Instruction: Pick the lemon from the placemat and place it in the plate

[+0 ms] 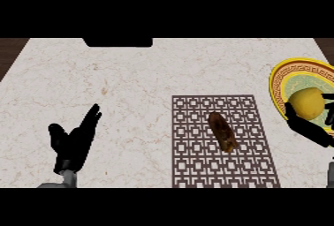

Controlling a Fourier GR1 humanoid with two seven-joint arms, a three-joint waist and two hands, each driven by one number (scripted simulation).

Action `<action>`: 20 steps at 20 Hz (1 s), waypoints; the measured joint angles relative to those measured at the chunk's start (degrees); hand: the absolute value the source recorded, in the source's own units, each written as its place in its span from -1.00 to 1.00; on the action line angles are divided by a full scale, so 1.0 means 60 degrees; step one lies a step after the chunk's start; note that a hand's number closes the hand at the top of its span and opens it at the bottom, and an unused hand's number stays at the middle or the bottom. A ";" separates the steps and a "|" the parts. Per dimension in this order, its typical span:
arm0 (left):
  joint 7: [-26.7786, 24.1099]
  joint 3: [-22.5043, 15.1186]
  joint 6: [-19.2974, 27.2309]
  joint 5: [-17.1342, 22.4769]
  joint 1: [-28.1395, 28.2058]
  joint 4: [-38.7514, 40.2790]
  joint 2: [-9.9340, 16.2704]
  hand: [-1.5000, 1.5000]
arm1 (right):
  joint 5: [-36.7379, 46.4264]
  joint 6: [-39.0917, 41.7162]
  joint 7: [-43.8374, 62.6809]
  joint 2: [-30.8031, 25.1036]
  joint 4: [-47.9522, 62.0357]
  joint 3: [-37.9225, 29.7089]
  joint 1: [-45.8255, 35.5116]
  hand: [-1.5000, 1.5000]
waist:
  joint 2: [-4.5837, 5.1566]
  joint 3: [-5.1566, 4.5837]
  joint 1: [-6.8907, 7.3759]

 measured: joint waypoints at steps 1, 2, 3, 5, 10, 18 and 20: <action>-0.0014 -0.0007 -0.0020 -0.0007 -0.0019 0.0023 -0.0015 0.00 | -0.0308 -0.0053 -0.0370 -0.0092 0.0559 -0.0251 -0.0292 1.00 | 0.0005 0.0002 0.0021; 0.0041 0.0004 -0.0023 -0.0003 -0.0096 0.0080 -0.0027 0.00 | -0.0683 -0.0019 -0.0757 -0.0253 0.1044 -0.0540 -0.0503 1.00 | 0.0008 0.0001 0.0021; 0.0059 0.0005 -0.0057 0.0004 -0.0074 0.0034 -0.0009 0.00 | -0.1024 0.0053 -0.1093 -0.0431 0.1583 -0.0833 -0.0808 1.00 | 0.0011 0.0002 0.0047; 0.0068 0.0001 -0.0055 -0.0029 -0.0184 0.0141 -0.0048 0.00 | -0.1653 0.0198 -0.1894 -0.0706 0.2689 -0.1336 -0.1372 1.00 | 0.0019 0.0003 0.0070; 0.0136 -0.0003 -0.0038 -0.0114 -0.0118 -0.0010 -0.0067 0.00 | -0.2862 0.0762 -0.4002 -0.1239 0.5524 -0.2380 -0.2626 1.00 | 0.0025 -0.0006 0.0118; 0.0078 -0.0091 -0.0115 -0.0218 -0.0390 0.0165 -0.0187 0.00 | -0.2626 0.1823 -0.4595 -0.2163 0.9618 -0.2509 -0.4142 -1.00 | 0.0121 -0.0003 0.0356; 0.0111 -0.0094 -0.0130 -0.0222 -0.0380 0.0114 -0.0181 0.00 | -0.2606 0.2389 -0.4783 -0.2347 1.0470 -0.2462 -0.4407 -1.00 | 0.0141 0.0005 0.0416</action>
